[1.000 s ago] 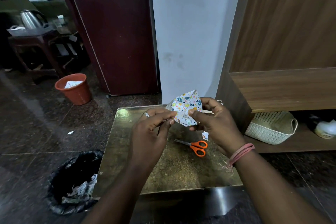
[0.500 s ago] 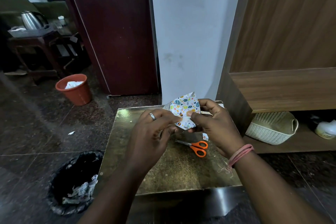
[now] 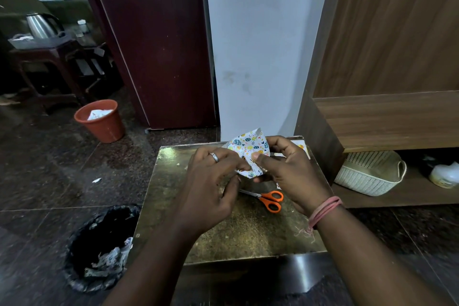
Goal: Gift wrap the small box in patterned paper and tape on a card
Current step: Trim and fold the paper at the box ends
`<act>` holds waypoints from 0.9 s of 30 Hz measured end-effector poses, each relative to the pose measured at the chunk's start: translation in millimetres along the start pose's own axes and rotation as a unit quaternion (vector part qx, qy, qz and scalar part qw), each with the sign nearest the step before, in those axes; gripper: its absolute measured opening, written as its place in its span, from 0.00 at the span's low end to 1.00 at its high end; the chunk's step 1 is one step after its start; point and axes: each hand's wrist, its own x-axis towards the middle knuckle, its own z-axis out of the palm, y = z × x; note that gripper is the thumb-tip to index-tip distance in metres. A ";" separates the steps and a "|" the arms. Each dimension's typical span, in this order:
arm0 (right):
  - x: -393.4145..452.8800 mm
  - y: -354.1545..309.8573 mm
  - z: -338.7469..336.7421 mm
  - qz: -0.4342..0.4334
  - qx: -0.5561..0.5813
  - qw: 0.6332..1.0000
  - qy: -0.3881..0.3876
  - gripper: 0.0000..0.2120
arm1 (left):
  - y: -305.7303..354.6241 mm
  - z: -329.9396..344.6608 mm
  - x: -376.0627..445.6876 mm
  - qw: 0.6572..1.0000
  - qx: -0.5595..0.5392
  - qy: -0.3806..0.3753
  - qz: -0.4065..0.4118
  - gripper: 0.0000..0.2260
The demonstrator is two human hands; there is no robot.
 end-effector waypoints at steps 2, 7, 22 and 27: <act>0.3 -0.4 -1.4 -0.005 0.000 1.000 0.006 0.11 | -3.2 2.8 -0.6 1.000 0.015 0.002 -0.007 0.13; -0.3 -0.2 3.1 -0.002 -0.003 1.000 -0.021 0.12 | -4.2 5.3 1.2 0.998 0.011 0.011 -0.061 0.12; -0.1 -3.3 6.3 -0.006 -0.001 1.000 -0.022 0.11 | -7.9 -1.3 3.0 0.995 -0.050 0.042 -0.078 0.18; -3.5 -7.2 7.7 0.007 0.000 0.999 -0.034 0.10 | 3.7 -9.0 8.3 0.900 -0.371 -0.014 -0.229 0.28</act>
